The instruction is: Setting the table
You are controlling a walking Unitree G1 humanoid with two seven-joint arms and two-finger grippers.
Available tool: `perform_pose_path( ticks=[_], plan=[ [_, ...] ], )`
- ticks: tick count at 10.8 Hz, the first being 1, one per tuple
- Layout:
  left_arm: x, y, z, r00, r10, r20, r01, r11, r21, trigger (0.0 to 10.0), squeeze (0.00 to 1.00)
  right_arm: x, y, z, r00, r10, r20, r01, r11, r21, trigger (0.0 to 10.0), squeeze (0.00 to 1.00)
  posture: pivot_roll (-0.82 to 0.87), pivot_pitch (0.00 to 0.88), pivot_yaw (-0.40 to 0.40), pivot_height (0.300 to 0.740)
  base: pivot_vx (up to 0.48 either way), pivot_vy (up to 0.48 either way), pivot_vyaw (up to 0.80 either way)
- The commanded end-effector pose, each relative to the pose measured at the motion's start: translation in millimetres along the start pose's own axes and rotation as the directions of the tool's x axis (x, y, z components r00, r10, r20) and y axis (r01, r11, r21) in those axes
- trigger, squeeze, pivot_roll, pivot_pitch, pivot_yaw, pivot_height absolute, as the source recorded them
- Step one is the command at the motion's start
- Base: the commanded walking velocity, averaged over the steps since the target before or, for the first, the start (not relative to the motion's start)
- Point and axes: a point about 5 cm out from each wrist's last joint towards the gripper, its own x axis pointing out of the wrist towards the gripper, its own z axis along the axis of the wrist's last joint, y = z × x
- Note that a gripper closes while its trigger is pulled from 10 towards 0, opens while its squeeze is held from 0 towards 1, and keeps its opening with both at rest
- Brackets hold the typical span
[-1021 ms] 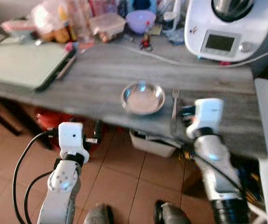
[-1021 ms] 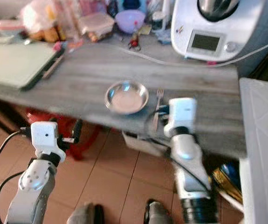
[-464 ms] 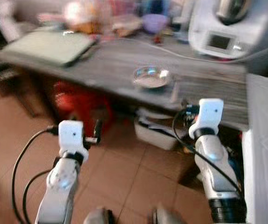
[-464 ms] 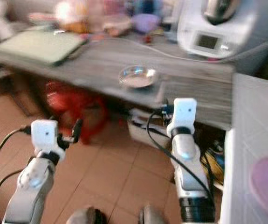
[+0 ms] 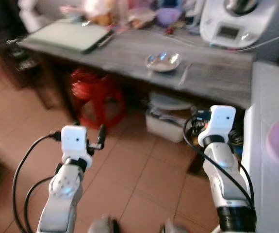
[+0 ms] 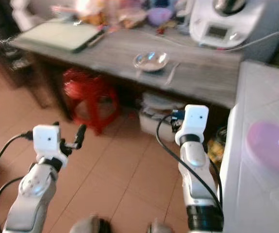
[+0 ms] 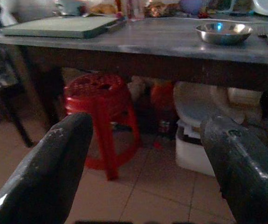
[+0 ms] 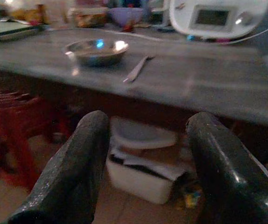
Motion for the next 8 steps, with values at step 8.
perform_pose_path(
  ticks=[8],
  plan=[
    [-19.2,-15.1,5.4,0.982,-0.186,0.021,0.187,0.979,-0.076,10.0,0.0,-16.1,-9.6,4.3,0.999,-0.006,0.049,0.009,0.998,-0.06,10.0,0.0,-0.04,0.036,0.049,0.74,0.0,-0.088,-0.3]
  ],
)
